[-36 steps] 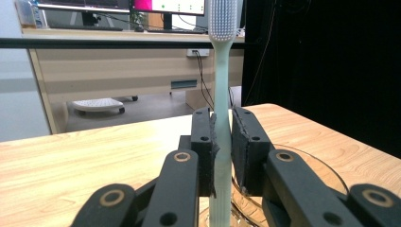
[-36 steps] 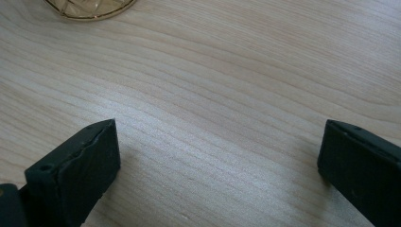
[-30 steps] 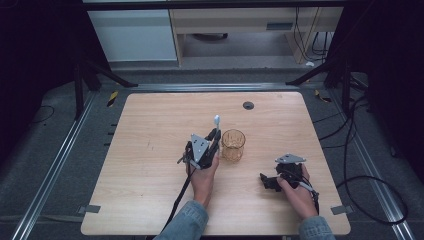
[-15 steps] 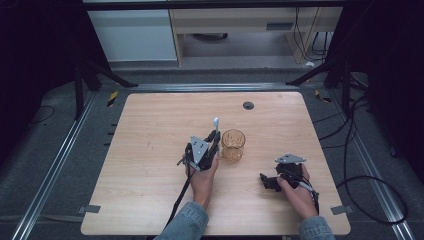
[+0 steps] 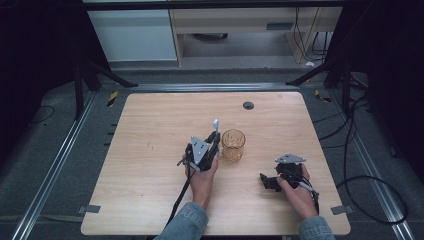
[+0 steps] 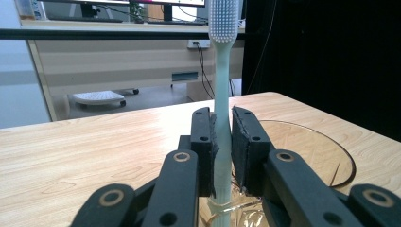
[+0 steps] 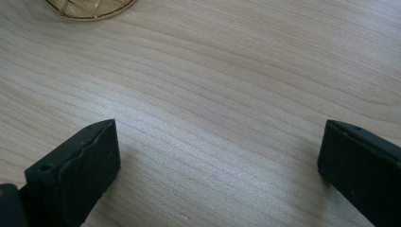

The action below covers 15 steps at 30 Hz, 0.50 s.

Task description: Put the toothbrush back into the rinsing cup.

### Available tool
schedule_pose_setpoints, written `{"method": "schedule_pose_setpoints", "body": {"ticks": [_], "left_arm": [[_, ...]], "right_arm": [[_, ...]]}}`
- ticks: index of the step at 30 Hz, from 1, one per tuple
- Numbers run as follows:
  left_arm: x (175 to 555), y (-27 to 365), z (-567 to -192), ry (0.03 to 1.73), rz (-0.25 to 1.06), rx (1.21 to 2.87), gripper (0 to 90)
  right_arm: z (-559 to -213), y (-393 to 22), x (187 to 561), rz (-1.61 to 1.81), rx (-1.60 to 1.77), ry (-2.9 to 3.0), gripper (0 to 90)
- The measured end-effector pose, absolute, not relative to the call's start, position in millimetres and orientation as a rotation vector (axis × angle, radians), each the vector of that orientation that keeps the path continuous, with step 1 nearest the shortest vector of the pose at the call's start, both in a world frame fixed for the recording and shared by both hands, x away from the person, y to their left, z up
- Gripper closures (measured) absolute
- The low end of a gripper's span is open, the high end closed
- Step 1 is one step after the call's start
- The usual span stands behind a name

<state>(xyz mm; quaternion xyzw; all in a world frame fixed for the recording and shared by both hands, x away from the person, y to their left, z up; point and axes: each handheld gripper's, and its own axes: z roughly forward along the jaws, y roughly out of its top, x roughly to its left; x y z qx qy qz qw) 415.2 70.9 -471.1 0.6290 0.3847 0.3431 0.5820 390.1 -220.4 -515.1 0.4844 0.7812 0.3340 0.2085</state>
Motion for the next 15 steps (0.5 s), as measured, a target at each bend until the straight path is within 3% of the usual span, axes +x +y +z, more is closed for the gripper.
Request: {"method": "schedule_pose_setpoints", "body": {"ticks": [15], "left_arm": [[415.9,69.9,-473.7,0.908,0.79,1.488,78.9]], "right_arm": [[-515.1,-220.2,390.0,0.931,1.35,2.173,0.4]]}}
